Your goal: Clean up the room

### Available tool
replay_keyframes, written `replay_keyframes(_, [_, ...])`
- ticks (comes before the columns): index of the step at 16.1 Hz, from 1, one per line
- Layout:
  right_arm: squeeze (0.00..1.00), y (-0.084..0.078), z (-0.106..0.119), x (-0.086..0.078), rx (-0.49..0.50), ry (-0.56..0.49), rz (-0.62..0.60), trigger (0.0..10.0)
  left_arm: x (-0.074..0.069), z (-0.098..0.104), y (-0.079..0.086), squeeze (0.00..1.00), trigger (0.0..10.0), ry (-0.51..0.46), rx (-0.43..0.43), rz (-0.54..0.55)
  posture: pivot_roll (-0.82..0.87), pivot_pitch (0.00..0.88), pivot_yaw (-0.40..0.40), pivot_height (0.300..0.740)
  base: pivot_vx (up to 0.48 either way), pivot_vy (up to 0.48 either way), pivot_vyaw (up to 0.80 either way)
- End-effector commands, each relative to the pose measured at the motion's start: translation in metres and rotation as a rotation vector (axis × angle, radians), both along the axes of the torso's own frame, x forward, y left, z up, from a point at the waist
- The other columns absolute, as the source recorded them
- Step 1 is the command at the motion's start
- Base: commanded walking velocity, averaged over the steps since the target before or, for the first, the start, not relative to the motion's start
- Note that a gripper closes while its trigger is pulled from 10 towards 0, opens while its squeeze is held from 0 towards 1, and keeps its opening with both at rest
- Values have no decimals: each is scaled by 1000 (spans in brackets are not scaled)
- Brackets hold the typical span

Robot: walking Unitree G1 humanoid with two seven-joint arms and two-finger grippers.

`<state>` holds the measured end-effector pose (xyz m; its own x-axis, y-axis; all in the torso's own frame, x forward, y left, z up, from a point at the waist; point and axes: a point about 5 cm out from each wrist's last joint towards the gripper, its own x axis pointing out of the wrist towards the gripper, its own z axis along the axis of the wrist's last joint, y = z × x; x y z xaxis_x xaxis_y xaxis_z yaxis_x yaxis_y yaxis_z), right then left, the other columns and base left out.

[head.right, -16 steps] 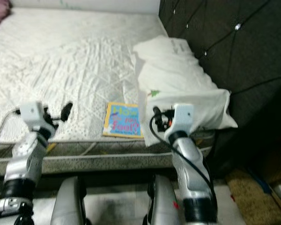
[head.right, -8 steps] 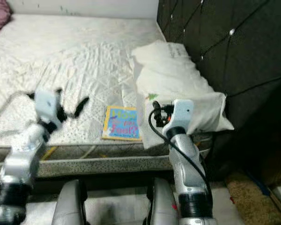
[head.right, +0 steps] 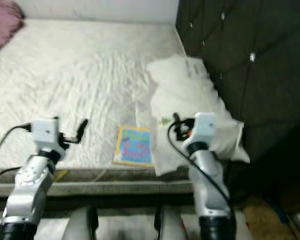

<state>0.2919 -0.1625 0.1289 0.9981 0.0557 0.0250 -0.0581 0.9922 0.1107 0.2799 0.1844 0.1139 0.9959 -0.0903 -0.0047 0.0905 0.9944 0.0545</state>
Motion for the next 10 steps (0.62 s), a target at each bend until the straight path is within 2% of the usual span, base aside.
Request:
replay_keyframes(1, [0, -2, 1, -2, 3, 0, -9, 10000, 1, 2, -2, 0, 10000, 1, -4, 0, -51, 0, -43, 708, 0, 0, 0])
replay_keyframes(5, [0, 7, -6, -11, 12, 34, 9, 10000, -7, -1, -6, 0, 10000, 40, -21, -5, -57, 0, -42, 740, 0, 0, 0])
replay_keyframes(6, [0, 8, -9, -14, 12, 43, 15, 10000, -9, -6, -6, 0, 10000, 89, -61, -1, -61, 0, -41, 740, 0, 0, 0])
replay_keyframes(7, [0, 8, -9, -15, 9, 46, 18, 10000, -9, -8, -9, 0, 10000, 138, -154, -26, -61, 0, -41, 740, 0, 0, 0])
replay_keyframes(9, [0, 8, -9, -15, 23, 40, 24, 10000, -7, -4, -9, 0, 10000, 86, -80, -35, -62, 0, -39, 740, 0, 0, 0])
replay_keyframes(10, [0, 7, -7, -15, 32, 32, 15, 10000, -6, -4, -10, 0, 10000, 90, -89, -30, -62, 0, -39, 740, 0, 0, 0])
